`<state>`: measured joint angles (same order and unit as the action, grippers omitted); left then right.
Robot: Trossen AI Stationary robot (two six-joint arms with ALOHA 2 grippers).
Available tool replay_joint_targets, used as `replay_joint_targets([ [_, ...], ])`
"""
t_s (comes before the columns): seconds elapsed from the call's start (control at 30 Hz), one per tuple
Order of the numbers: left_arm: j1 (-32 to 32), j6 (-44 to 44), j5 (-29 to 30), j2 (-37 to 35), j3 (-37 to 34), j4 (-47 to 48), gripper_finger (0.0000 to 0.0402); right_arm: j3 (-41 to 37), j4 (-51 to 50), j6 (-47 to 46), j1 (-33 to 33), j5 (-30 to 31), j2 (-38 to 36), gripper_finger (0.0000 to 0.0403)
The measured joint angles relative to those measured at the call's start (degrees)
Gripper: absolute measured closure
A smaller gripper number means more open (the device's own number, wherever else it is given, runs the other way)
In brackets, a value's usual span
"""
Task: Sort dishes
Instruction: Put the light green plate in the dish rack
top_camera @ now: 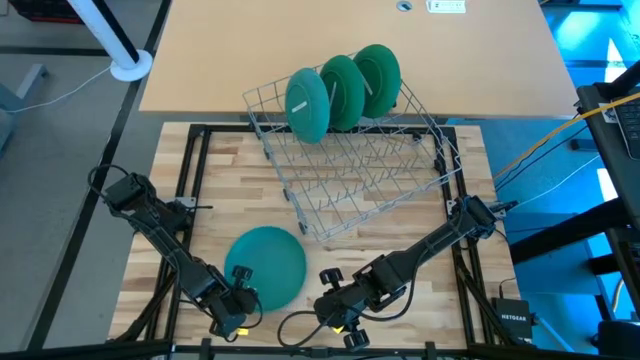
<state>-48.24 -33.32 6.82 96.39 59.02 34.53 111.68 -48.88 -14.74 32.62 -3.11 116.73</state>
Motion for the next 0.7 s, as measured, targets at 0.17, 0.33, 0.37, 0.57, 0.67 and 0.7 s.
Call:
replay_joint_targets([
  [0.17,0.02,-1.60,0.04,-0.39,0.00,0.70,0.0394,0.00,0.00,0.00,-0.02,0.21,0.00,0.0288],
  [0.33,0.01,-2.54,-0.18,-2.43,-0.07,0.88,0.0397,0.00,0.00,0.02,-0.02,1.01,0.00,0.0288],
  [0.37,-0.01,-2.83,-0.19,-2.92,-0.07,0.80,0.0397,0.00,0.00,0.02,-0.02,1.04,0.00,0.0288],
  [0.57,0.02,-4.41,-0.24,-4.99,-0.07,0.44,0.0399,0.00,0.36,0.02,-0.02,1.11,0.00,0.0288],
  [0.67,0.03,-5.62,-0.85,-6.48,-0.07,0.05,0.0400,0.00,2.30,0.05,-0.02,1.19,0.00,0.0288],
  [0.7,0.02,-6.43,-0.98,-7.17,-0.07,-0.29,0.0400,0.00,3.18,0.15,-0.02,1.23,0.00,0.0288],
])
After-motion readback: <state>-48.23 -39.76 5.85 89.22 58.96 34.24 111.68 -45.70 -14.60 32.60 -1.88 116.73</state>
